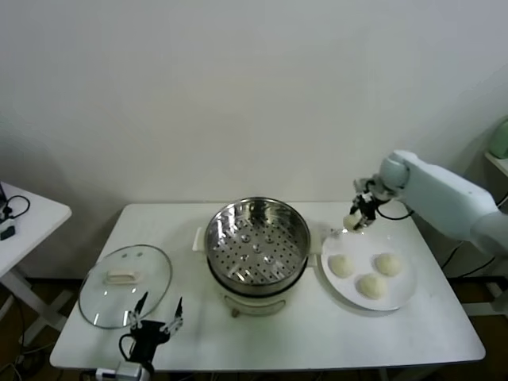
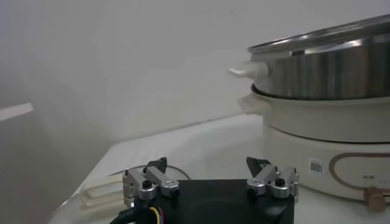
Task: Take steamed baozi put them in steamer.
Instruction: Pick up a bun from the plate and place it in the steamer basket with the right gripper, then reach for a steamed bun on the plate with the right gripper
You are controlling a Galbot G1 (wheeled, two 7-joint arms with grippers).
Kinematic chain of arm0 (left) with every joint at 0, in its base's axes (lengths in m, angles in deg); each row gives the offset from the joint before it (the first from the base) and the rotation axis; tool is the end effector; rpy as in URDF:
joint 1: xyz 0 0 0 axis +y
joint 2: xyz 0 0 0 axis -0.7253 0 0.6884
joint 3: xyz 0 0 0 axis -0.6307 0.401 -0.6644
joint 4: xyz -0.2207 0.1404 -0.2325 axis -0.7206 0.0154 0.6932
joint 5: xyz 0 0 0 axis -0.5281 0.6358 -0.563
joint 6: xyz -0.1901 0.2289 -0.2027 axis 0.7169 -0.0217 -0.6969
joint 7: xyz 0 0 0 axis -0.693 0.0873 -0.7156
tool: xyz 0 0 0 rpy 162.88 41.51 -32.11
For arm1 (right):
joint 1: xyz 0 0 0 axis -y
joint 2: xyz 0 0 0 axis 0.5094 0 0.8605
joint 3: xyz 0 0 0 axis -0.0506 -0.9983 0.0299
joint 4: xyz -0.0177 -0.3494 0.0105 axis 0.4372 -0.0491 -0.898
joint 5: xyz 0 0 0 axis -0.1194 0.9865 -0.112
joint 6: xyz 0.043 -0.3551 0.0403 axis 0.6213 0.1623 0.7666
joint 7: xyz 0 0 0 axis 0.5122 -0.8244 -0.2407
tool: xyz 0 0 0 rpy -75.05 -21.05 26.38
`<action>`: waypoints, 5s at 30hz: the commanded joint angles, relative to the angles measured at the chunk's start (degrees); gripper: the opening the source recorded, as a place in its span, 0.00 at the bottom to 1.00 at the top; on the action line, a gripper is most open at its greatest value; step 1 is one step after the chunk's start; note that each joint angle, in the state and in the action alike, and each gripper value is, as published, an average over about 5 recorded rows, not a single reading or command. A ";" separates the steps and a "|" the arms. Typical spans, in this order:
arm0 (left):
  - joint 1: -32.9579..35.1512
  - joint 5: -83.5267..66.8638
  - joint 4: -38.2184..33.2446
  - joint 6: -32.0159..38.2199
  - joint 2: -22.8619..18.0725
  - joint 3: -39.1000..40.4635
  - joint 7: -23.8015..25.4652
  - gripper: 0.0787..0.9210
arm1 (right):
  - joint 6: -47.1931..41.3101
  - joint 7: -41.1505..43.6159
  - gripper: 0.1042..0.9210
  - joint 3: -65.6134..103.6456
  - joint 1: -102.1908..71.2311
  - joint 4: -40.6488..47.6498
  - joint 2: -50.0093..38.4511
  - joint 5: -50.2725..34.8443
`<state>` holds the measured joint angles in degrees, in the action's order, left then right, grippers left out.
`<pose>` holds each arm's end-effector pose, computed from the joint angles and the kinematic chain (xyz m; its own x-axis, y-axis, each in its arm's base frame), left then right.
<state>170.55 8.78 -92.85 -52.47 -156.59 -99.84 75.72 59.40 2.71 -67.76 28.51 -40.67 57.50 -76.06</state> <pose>0.1478 0.0517 -0.3833 -0.9708 -0.0001 0.2399 0.0506 0.9774 0.2051 0.6247 -0.1122 -0.0775 -0.2603 -0.1594 0.9523 -0.9268 -0.2353 -0.2928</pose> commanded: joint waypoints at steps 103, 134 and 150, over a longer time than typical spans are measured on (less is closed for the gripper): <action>1.57 1.19 -1.60 0.74 -0.30 -1.00 -0.30 0.88 | -13.76 -9.21 0.88 -18.12 -0.44 -18.44 -10.30 -18.50; 1.84 2.10 -0.67 1.07 -1.02 -1.31 -0.38 0.88 | -15.26 -12.62 0.88 -11.73 -9.22 -11.14 -5.43 -10.13; 2.17 1.97 -1.45 1.05 -0.94 -1.50 -0.52 0.88 | -15.33 -11.69 0.57 -10.96 -9.06 -11.31 -4.99 -10.20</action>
<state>172.67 10.77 -94.20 -51.41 -157.58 -101.33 75.23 44.13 -9.07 -79.14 19.63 -52.12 52.43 -86.68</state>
